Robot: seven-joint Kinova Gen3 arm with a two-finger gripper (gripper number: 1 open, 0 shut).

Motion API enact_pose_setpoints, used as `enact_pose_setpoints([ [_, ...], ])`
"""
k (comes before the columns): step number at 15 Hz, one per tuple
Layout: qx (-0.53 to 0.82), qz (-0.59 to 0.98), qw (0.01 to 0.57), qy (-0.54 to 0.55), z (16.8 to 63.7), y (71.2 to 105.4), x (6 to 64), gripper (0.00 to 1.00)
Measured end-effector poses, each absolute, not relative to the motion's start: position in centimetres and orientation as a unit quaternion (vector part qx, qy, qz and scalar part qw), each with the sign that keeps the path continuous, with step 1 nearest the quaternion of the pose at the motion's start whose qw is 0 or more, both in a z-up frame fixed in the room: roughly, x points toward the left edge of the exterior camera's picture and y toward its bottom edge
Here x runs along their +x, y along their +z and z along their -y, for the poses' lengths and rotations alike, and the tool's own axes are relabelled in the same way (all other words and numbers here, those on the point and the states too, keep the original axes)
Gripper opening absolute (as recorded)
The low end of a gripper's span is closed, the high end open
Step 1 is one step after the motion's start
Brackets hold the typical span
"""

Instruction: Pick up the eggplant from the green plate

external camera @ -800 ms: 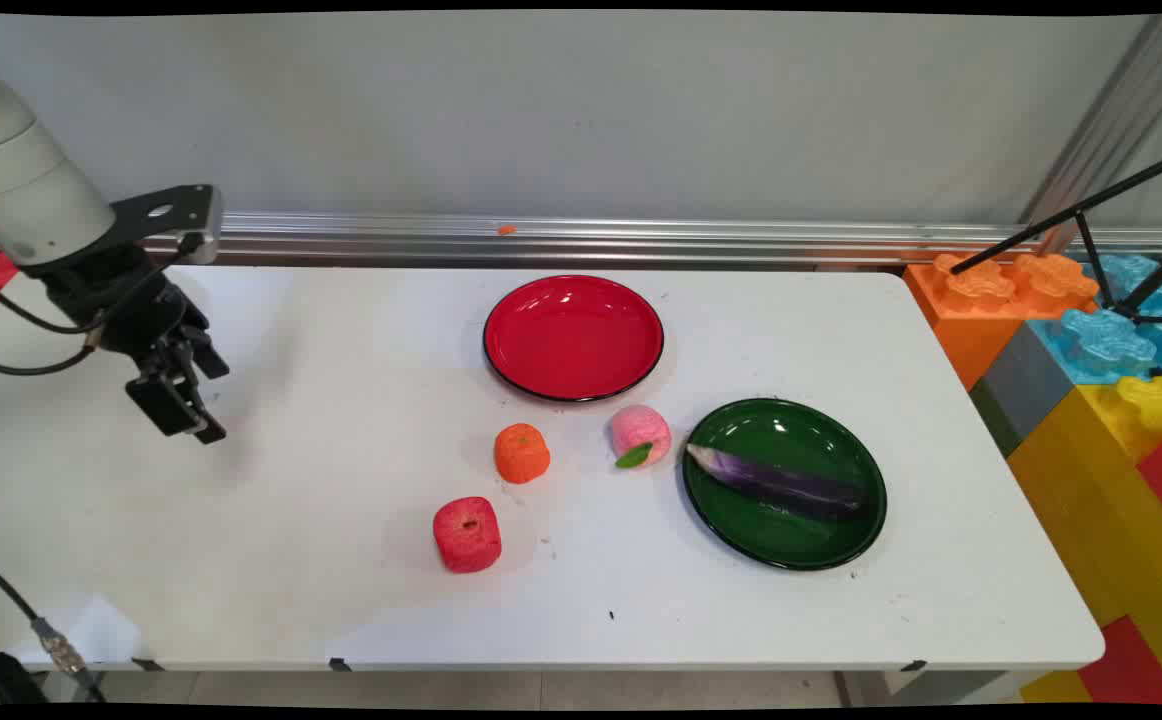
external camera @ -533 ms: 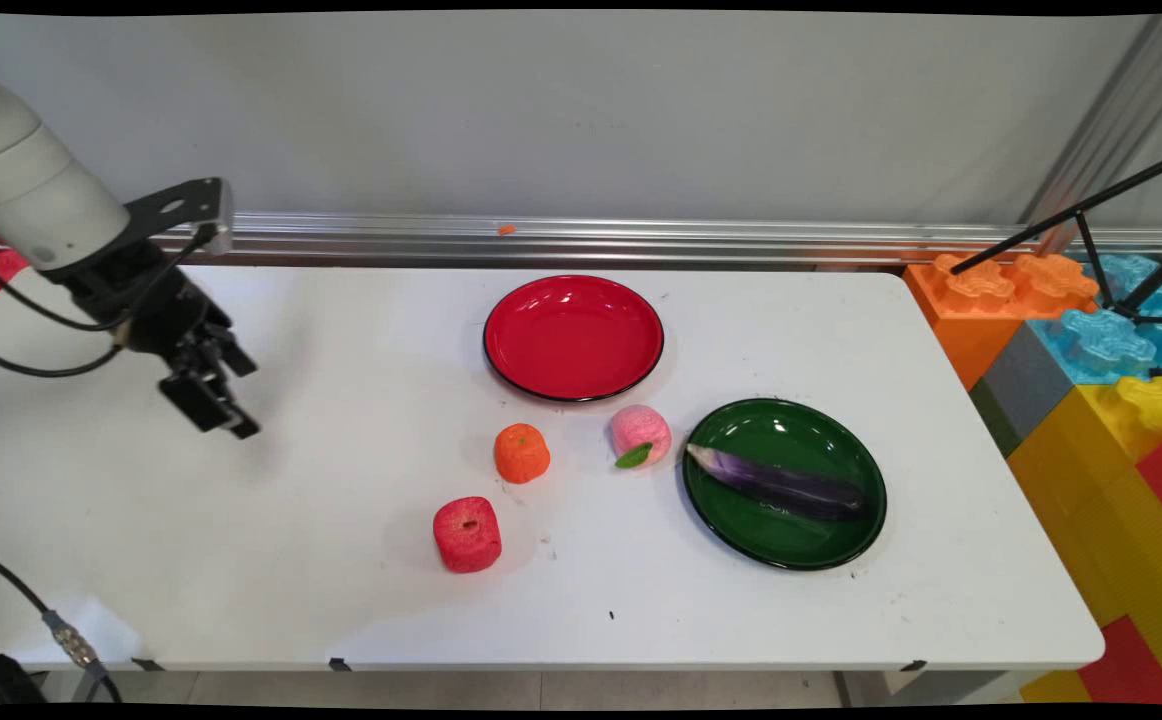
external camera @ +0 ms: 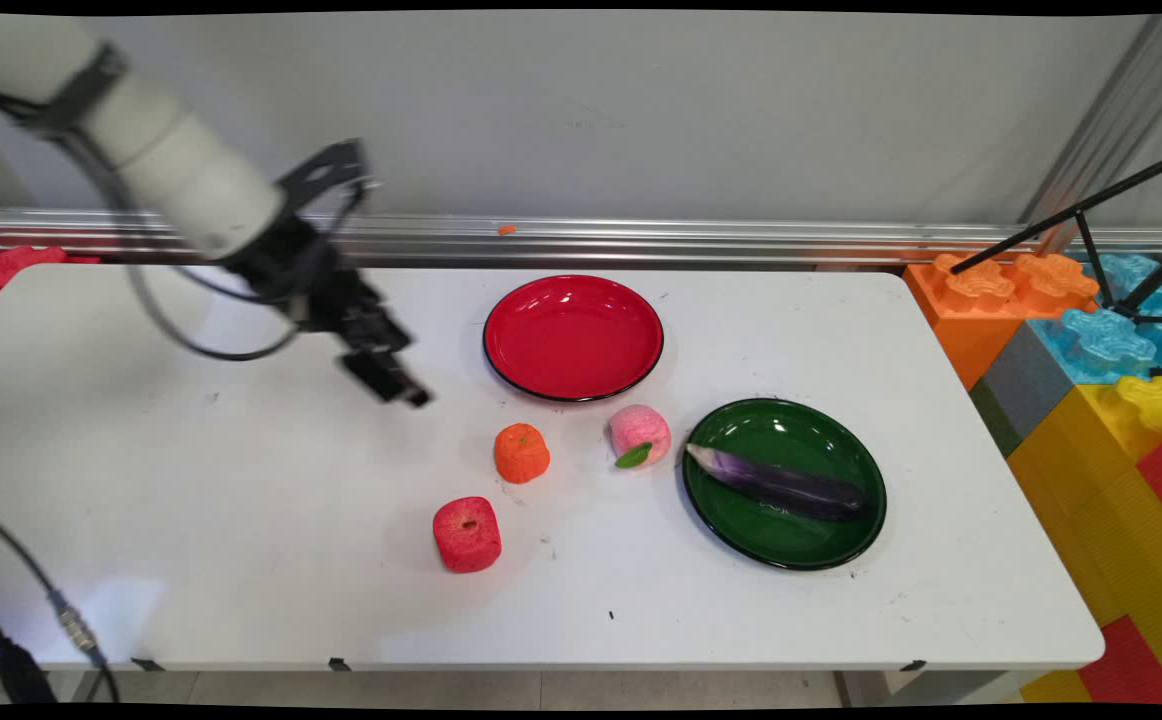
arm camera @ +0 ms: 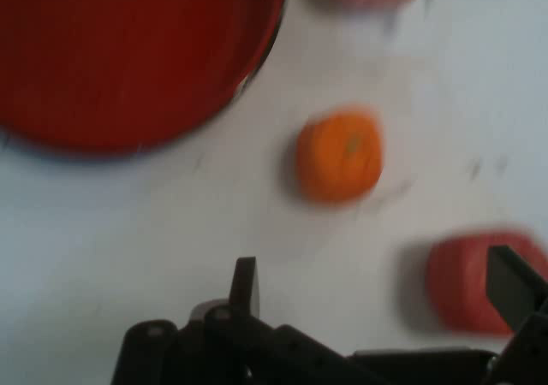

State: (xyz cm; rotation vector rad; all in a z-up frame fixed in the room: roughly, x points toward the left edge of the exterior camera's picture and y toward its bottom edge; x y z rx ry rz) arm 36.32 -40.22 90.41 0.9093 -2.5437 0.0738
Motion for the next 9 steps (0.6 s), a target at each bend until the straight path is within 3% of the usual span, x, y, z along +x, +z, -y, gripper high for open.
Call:
enact_pose_setpoints([
  [9,0.167,0.946,0.278,0.011,47.4,88.6,21.1,1.00],
])
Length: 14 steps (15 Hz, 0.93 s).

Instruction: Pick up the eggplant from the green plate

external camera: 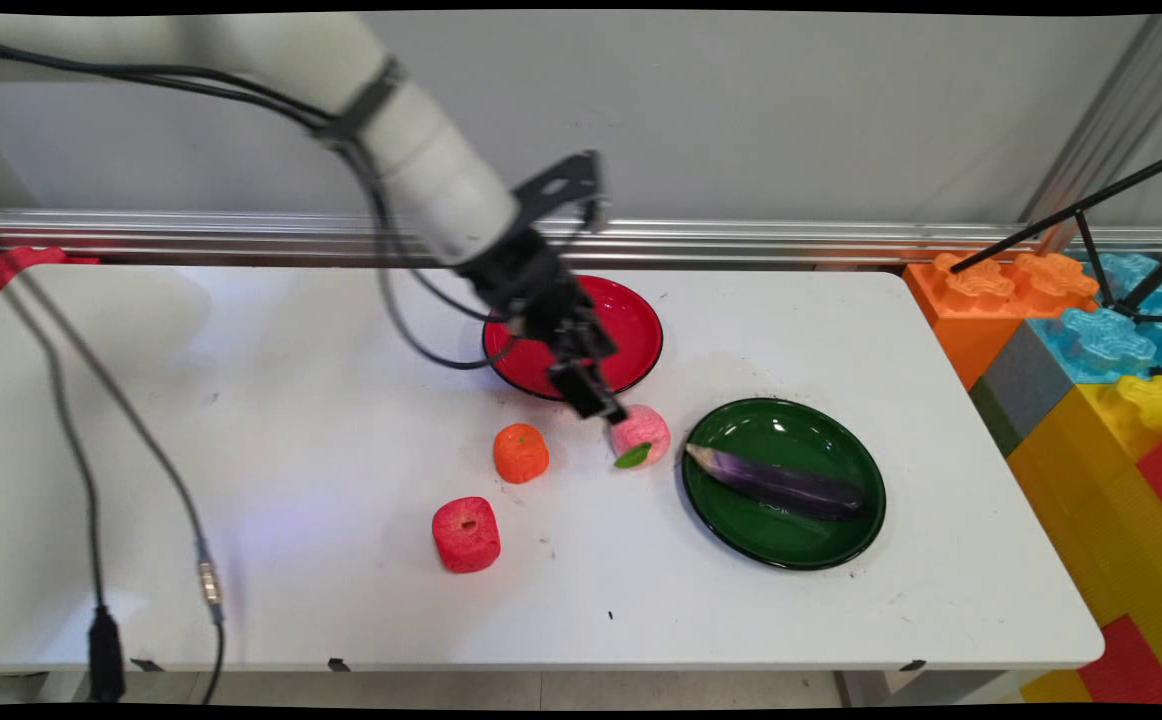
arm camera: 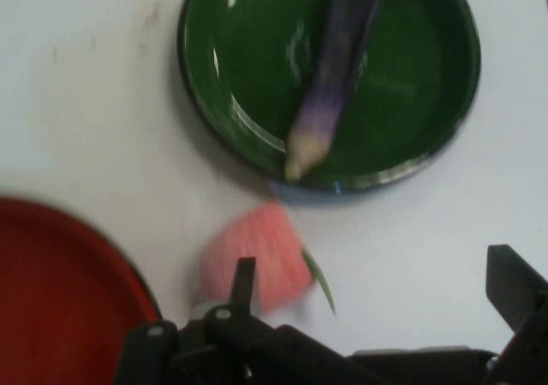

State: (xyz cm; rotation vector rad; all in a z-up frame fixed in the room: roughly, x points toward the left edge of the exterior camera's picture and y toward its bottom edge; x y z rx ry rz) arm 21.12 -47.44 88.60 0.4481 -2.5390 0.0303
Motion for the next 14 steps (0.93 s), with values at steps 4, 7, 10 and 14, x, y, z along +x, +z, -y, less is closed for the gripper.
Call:
enact_pose_setpoints([
  [4,0.106,0.951,0.291,0.009,51.4,85.5,16.0,1.00],
  [7,0.065,0.953,0.296,-0.003,53.4,83.1,13.3,1.00],
  [10,0.033,0.954,0.299,-0.015,54.9,81.1,11.1,1.00],
  [14,0.003,0.954,0.300,-0.030,56.5,78.9,9.1,1.00],
])
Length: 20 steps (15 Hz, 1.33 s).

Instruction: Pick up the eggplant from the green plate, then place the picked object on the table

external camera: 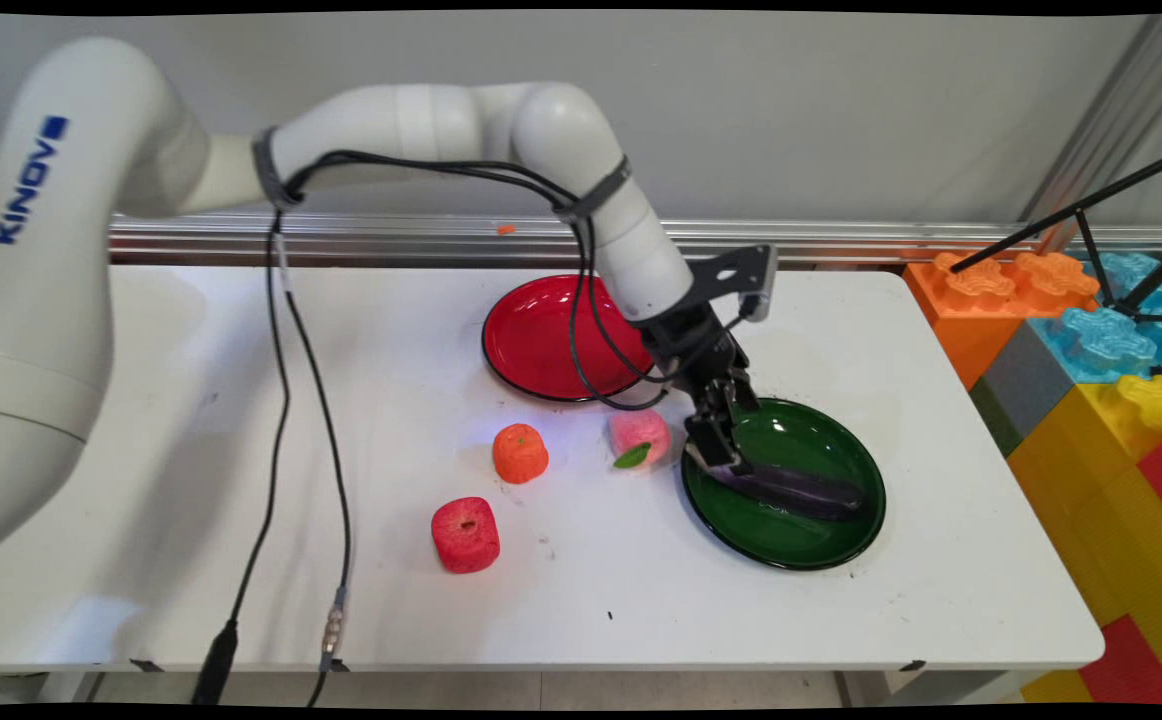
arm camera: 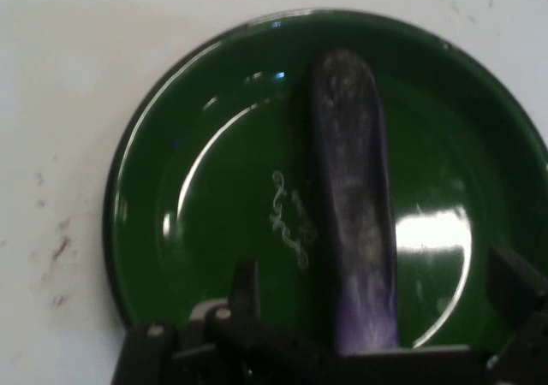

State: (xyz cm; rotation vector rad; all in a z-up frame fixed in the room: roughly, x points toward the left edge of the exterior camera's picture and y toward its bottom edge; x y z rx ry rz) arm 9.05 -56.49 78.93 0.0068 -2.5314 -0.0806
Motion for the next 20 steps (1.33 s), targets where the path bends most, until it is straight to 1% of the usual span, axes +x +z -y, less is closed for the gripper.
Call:
enact_pose_setpoints([
  [6,-0.022,0.952,0.301,-0.048,57.8,76.6,6.9,1.00],
  [12,-0.034,0.950,0.304,-0.060,58.1,75.9,5.9,1.00],
  [13,-0.036,0.950,0.304,-0.062,58.0,75.8,5.8,0.00],
  [20,-0.047,0.949,0.303,-0.072,57.3,75.8,5.5,0.00],
])
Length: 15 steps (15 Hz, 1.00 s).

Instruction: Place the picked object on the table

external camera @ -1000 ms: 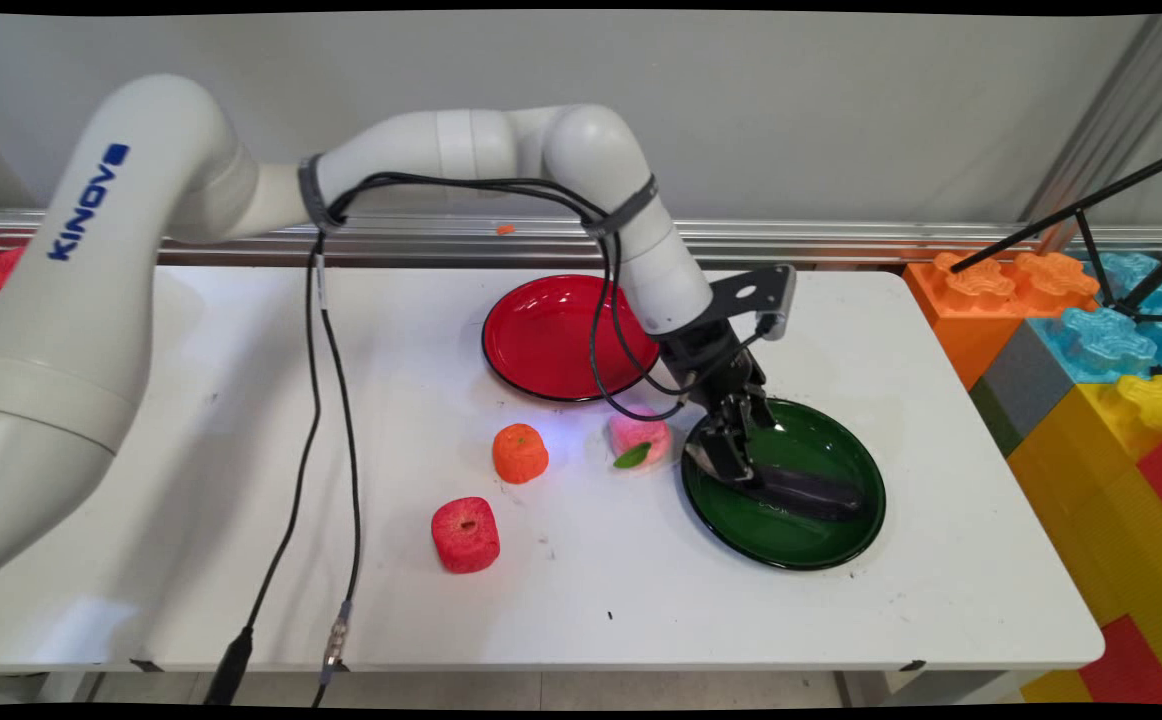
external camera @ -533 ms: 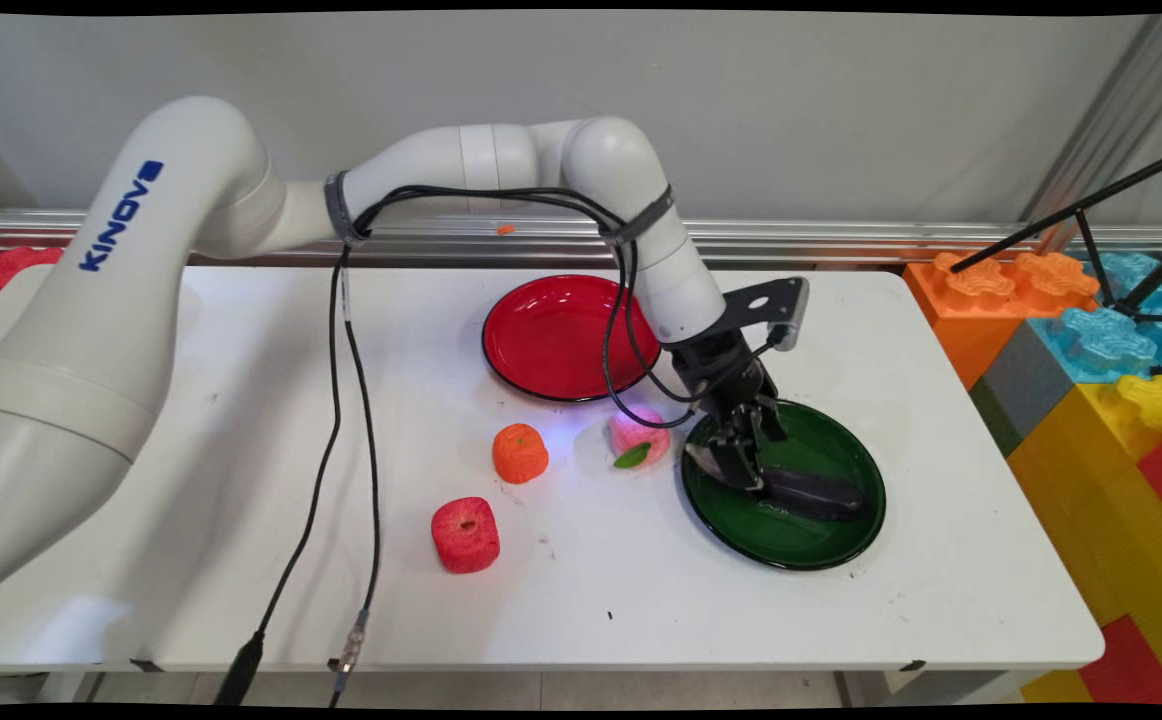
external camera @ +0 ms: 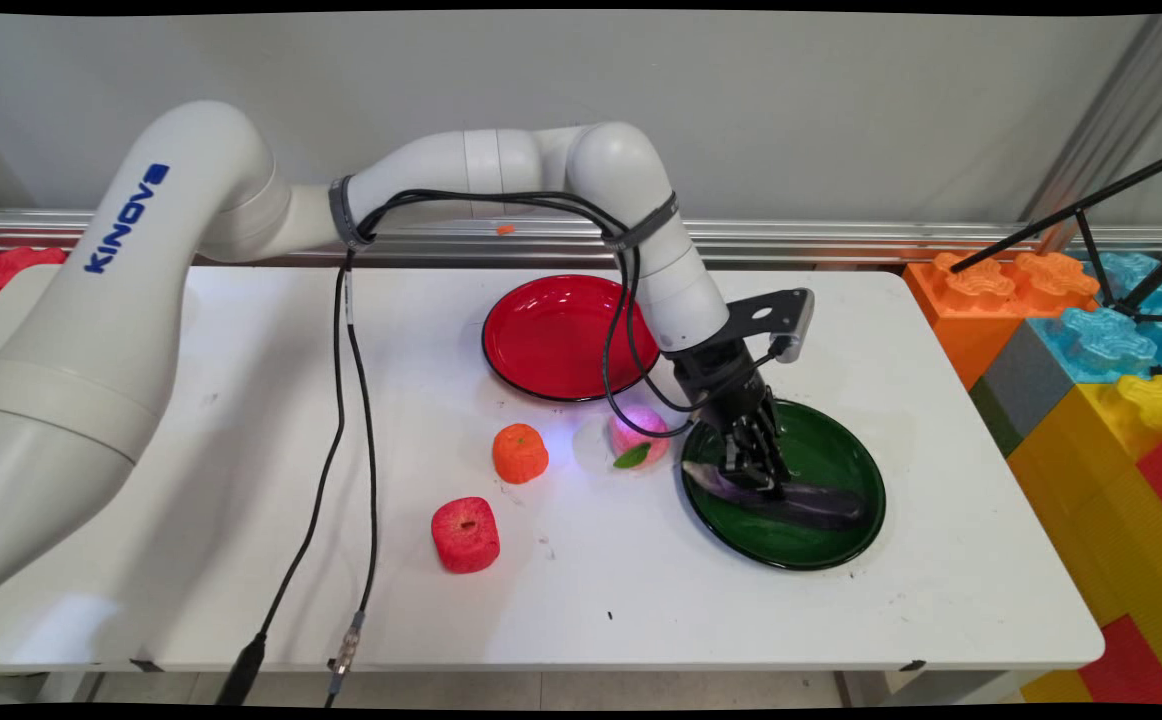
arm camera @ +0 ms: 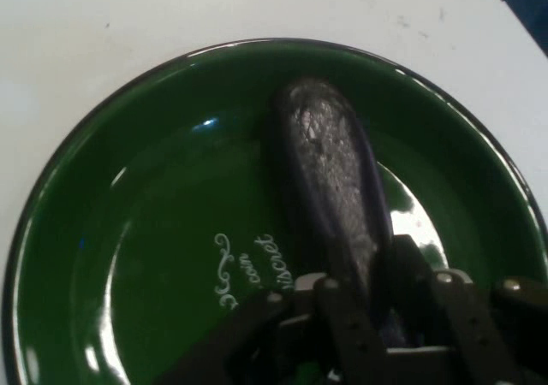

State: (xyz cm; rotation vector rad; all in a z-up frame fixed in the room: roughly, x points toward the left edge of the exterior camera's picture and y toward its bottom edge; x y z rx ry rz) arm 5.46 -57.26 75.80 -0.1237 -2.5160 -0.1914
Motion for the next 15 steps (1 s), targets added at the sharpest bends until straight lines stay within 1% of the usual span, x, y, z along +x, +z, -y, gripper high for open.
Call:
enact_pose_setpoints([
  [3,-0.048,0.949,0.303,-0.077,56.7,76.1,5.6,0.00],
  [7,-0.041,0.946,0.313,-0.068,56.5,77.3,5.7,0.00],
  [11,-0.016,0.942,0.331,-0.058,56.8,80.3,6.4,0.00],
  [15,0.016,0.940,0.333,-0.067,56.1,83.6,8.5,0.00],
])
